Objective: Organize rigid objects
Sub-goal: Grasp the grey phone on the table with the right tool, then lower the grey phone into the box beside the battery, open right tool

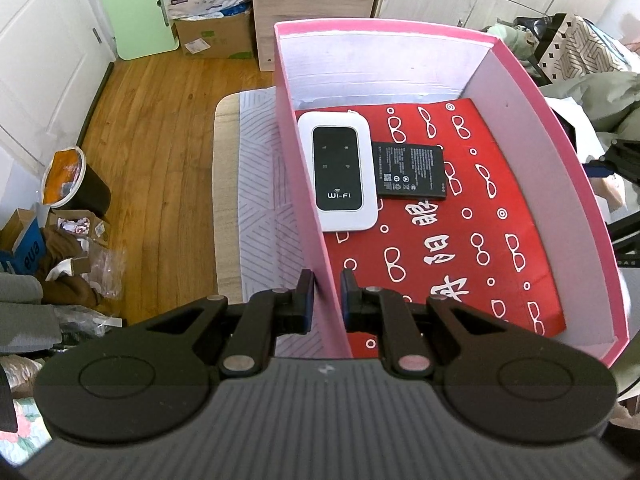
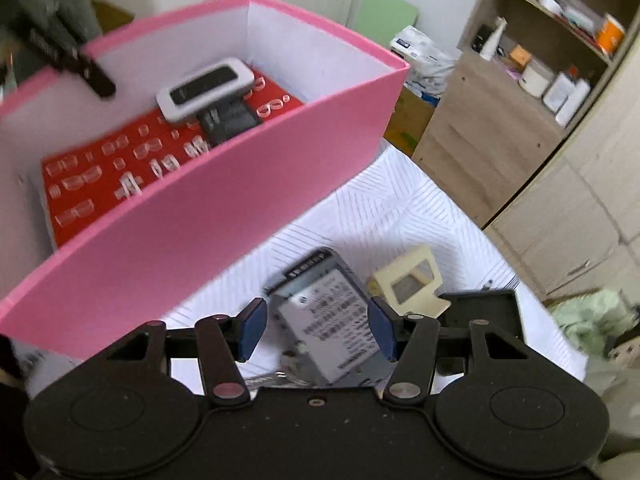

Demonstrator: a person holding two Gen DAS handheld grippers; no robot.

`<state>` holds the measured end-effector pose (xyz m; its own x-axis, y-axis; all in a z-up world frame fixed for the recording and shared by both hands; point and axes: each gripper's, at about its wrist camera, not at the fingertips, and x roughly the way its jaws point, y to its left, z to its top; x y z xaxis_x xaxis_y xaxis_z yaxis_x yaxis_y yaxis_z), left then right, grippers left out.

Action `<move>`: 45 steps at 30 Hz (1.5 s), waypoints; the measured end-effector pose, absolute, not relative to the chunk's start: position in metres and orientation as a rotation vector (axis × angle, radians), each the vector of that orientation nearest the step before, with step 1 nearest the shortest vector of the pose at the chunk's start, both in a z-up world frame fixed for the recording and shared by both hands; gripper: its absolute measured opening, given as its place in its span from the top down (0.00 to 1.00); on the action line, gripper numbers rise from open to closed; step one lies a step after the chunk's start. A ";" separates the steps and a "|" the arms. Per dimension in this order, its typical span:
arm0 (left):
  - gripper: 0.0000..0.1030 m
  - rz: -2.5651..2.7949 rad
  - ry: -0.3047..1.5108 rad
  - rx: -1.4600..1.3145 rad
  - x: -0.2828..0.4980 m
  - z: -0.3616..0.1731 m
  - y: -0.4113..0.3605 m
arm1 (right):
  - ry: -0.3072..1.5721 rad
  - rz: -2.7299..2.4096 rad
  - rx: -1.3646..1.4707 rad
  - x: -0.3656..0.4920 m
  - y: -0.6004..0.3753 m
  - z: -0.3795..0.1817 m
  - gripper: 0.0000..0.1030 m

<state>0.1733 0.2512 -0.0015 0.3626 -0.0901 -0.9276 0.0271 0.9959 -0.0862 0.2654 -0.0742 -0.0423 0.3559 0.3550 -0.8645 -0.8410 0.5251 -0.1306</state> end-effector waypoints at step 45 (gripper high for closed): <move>0.89 -0.056 1.196 -0.089 0.172 -0.002 0.253 | 0.870 0.673 -0.388 0.257 -0.091 0.017 0.37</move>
